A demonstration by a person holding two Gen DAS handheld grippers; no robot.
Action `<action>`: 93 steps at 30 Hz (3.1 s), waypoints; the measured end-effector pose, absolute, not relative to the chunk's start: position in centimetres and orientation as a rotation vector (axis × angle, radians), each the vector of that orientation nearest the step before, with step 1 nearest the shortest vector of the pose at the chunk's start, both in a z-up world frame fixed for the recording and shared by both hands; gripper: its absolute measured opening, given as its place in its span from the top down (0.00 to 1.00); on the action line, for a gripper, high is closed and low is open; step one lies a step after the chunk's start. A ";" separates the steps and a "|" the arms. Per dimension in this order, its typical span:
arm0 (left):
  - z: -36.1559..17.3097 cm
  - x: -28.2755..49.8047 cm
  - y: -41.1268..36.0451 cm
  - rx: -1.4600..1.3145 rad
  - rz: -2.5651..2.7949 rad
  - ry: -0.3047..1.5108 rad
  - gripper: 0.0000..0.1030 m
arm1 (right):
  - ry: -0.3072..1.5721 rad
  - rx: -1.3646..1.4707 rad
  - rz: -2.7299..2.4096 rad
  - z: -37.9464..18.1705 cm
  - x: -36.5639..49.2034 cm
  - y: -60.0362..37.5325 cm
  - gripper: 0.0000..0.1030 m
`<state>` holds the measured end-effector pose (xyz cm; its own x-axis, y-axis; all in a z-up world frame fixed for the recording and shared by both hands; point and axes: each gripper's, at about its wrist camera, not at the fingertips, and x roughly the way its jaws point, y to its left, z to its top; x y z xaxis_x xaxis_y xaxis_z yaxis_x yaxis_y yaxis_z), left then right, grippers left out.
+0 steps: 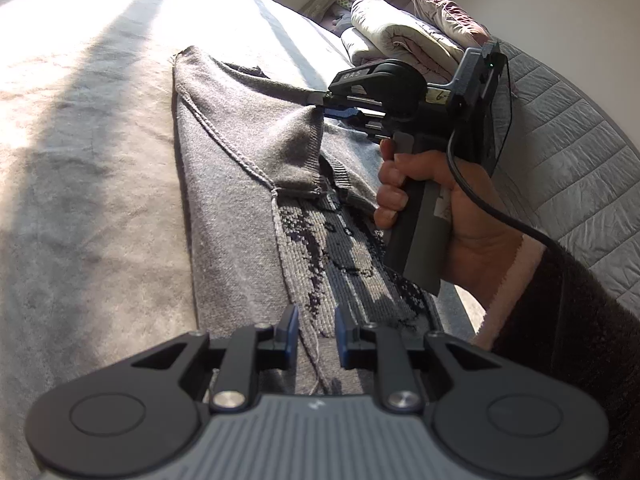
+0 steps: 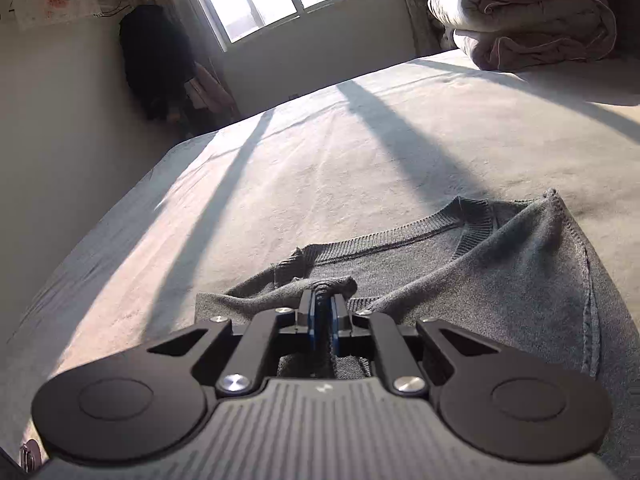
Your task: Fold clothes
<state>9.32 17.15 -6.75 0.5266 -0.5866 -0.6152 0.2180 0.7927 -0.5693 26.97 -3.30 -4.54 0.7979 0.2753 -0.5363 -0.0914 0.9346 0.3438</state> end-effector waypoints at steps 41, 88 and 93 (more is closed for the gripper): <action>-6.2 4.3 15.3 -0.301 -0.565 0.952 0.80 | 0.853 0.282 0.235 -1.7 11.3 -10.5 0.59; -8.8 -5.4 20.1 -0.576 -0.736 1.160 0.71 | 1.222 0.714 0.606 -7.9 -1.1 -24.6 0.57; -8.7 -5.5 19.7 -0.578 -0.747 1.164 0.80 | 1.254 0.713 0.636 -8.1 -1.1 -23.7 0.73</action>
<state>-5.46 19.70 -8.70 0.2103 -0.7750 -0.5960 0.2188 0.6315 -0.7439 -1.06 -23.74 -8.14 0.2000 0.7652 -0.6119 -0.0412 0.6305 0.7751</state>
